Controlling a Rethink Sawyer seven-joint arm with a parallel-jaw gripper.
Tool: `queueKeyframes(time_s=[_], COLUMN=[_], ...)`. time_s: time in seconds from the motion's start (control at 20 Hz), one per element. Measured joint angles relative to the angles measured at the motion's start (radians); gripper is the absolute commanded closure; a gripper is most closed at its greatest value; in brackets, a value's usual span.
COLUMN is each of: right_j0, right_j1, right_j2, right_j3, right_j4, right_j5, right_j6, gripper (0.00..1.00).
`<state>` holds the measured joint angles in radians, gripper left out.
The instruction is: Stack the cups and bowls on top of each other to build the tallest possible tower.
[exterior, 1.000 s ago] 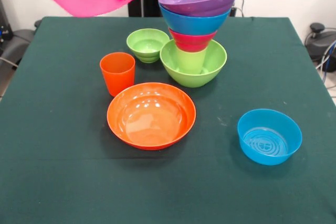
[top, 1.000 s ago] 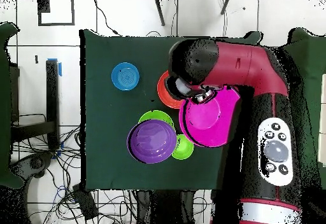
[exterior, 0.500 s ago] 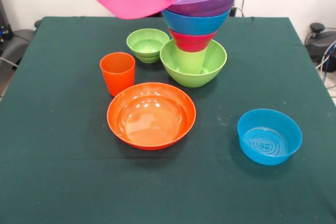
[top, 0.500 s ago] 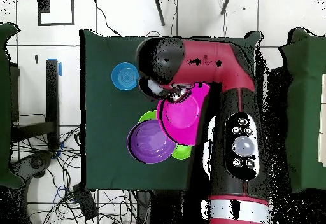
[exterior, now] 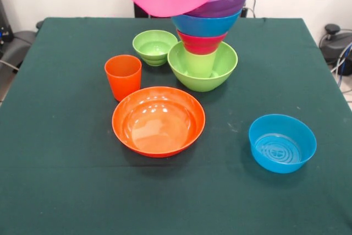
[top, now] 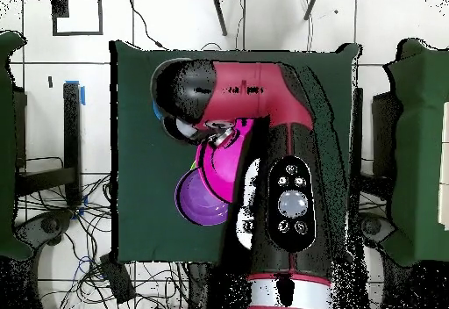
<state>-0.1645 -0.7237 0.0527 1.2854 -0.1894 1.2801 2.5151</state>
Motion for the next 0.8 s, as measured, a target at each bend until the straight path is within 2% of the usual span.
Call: queueKeyframes(time_s=[0.45,0.8], right_j0=[0.072,0.123], right_j1=[-0.001,-0.004], right_j2=[-0.076,-0.140], right_j3=[0.011,0.065], right_j4=[0.018,0.070], right_j5=[0.000,0.000], right_j6=[0.000,0.009], gripper=[1.00,1.00])
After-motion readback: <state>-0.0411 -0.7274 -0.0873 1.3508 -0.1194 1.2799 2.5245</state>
